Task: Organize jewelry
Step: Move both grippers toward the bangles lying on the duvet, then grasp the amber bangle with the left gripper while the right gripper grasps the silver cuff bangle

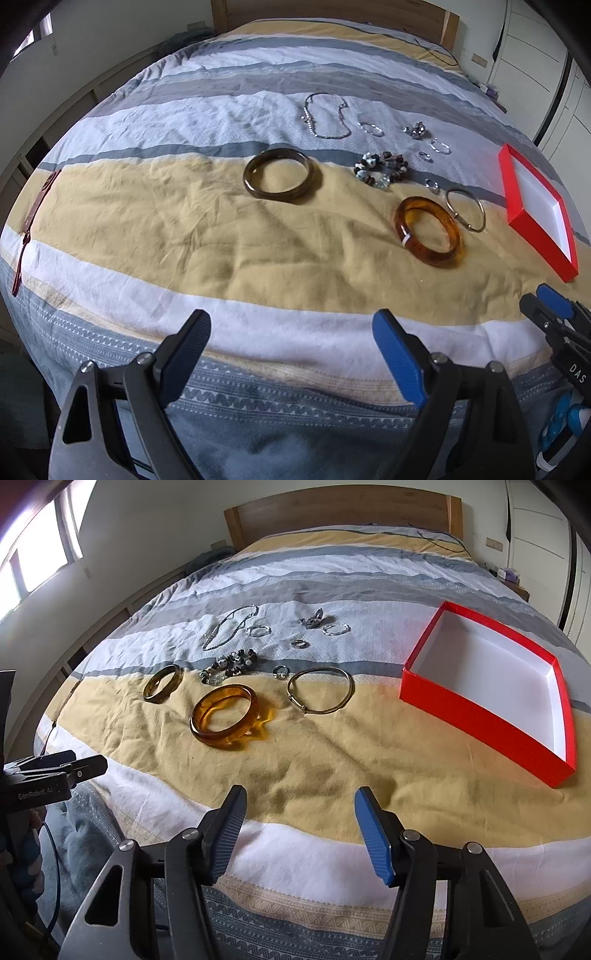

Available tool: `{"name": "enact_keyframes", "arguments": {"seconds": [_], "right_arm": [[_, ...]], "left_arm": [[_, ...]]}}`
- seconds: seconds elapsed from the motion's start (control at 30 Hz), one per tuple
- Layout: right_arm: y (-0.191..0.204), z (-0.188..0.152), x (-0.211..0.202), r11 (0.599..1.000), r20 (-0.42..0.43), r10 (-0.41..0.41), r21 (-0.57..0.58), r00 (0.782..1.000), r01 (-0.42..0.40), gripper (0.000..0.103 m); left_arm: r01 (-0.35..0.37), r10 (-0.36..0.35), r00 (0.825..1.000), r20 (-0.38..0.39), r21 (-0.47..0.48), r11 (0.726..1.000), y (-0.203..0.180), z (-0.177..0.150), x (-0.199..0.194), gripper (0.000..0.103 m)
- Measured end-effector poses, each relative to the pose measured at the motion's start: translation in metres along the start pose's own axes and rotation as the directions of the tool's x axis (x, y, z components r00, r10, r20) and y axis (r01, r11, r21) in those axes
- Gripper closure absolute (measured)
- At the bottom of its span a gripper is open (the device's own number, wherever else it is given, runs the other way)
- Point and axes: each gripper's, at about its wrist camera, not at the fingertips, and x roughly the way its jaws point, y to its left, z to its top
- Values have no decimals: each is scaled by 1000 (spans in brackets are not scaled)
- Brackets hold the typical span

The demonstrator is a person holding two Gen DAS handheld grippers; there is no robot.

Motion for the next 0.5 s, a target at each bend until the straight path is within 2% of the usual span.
{"name": "enact_keyframes", "arguments": {"seconds": [0.27,0.5], "right_arm": [[-10,20,16,1000,-1,10,-7,1000,-10,48],[-16,67,37,998,12,50,-50,999,-50,57]], "left_arm": [[34,-34,999,-5,30,999,-17,16,14,15],[106,-107,994,19,51,993,-36,44,26,17]]}}
